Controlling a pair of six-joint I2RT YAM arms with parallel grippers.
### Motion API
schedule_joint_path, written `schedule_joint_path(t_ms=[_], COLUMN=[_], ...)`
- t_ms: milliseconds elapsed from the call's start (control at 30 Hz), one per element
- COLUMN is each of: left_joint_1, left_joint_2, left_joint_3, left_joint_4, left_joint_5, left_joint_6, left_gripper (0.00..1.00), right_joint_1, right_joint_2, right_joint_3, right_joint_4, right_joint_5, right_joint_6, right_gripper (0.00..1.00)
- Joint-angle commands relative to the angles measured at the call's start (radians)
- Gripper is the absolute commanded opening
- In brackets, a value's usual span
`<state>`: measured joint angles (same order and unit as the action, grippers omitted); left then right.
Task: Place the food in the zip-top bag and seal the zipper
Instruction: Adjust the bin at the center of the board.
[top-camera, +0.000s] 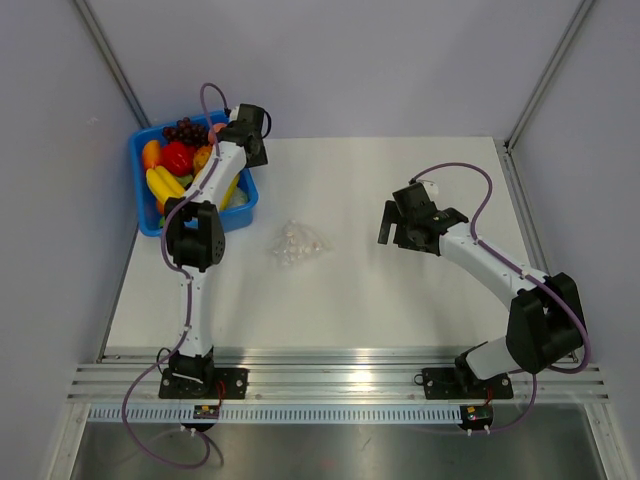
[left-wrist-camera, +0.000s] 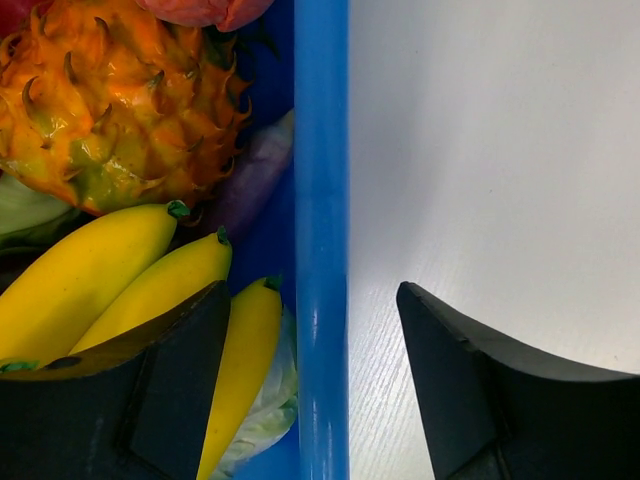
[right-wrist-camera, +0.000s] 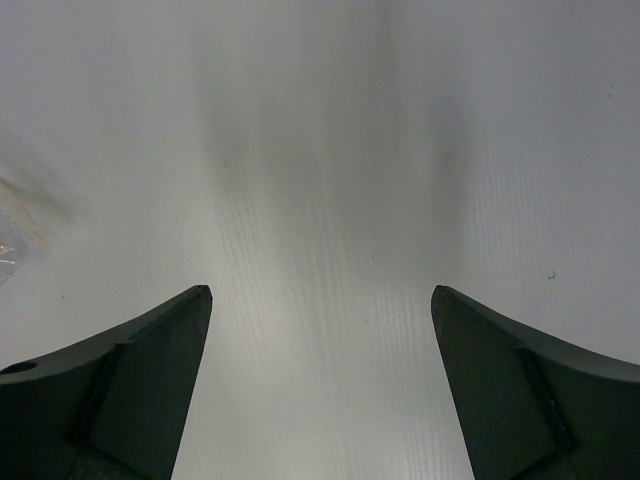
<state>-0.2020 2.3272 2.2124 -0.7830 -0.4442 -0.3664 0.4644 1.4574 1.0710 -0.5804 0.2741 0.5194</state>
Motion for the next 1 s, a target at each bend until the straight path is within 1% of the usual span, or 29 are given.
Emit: schedule_joint_path(t_ms=[0,133,267,300,367,400,433,533,567,600,700,767,867,933,967], left_joint_1=[0.01,0.01,0.01,0.01,0.01,0.01,0.01,0.01,0.01,0.01,0.01,0.01,0.01,0.006,0.004], left_joint_2=[0.011,0.011,0.005,-0.005,-0.034,-0.07,-0.095,-0.196,-0.221,-0.271,-0.34,-0.408,-0.479,-0.512,-0.52], left_joint_3=[0.041,0.018,-0.003,-0.016,-0.08,-0.109,-0.185,-0.307,-0.382,-0.413,-0.542,-0.633,-0.733,-0.76,-0.769], left_joint_4=[0.041,0.047,0.057,0.065,0.115,0.137,0.16,0.26,0.299,0.316,0.367,0.404,0.438,0.439,0.429], left_joint_5=[-0.024,-0.028,-0.007,0.008,0.033,0.056,0.07,0.111,0.133,0.172,0.244,0.268,0.338,0.36,0.367], left_joint_6=[0.011,0.021,0.043,0.059,0.084,0.115,0.13,0.193,0.21,0.248,0.311,0.329,0.359,0.36,0.36], left_gripper=[0.7,0.63,0.44,0.32,0.2,0.07,0.01,0.0,0.0,0.0,0.0,0.0,0.0,0.0,0.02], right_joint_1=[-0.001,-0.003,-0.001,-0.001,-0.003,-0.001,-0.003,-0.001,-0.003,-0.001,-0.003,-0.003,-0.001,-0.003,-0.003], right_joint_2=[-0.022,-0.023,-0.029,-0.026,-0.023,-0.019,-0.017,-0.006,0.0,0.003,0.015,0.024,0.037,0.043,0.047], right_joint_3=[0.007,0.006,0.001,0.0,0.003,0.004,0.006,0.004,0.003,0.003,0.004,0.003,0.004,0.007,0.01], right_joint_4=[0.01,0.007,0.004,0.007,0.007,0.007,0.008,0.02,0.027,0.033,0.043,0.048,0.062,0.067,0.067], right_joint_5=[0.002,0.005,0.002,0.005,0.001,0.002,0.001,-0.022,-0.03,-0.038,-0.055,-0.067,-0.082,-0.091,-0.093], right_joint_6=[-0.009,-0.005,0.001,0.004,0.007,0.008,0.014,0.028,0.03,0.033,0.041,0.042,0.041,0.037,0.036], right_gripper=[0.99,0.99,0.99,1.0,1.0,0.99,1.0,1.0,0.99,0.99,0.99,1.0,1.0,0.99,0.99])
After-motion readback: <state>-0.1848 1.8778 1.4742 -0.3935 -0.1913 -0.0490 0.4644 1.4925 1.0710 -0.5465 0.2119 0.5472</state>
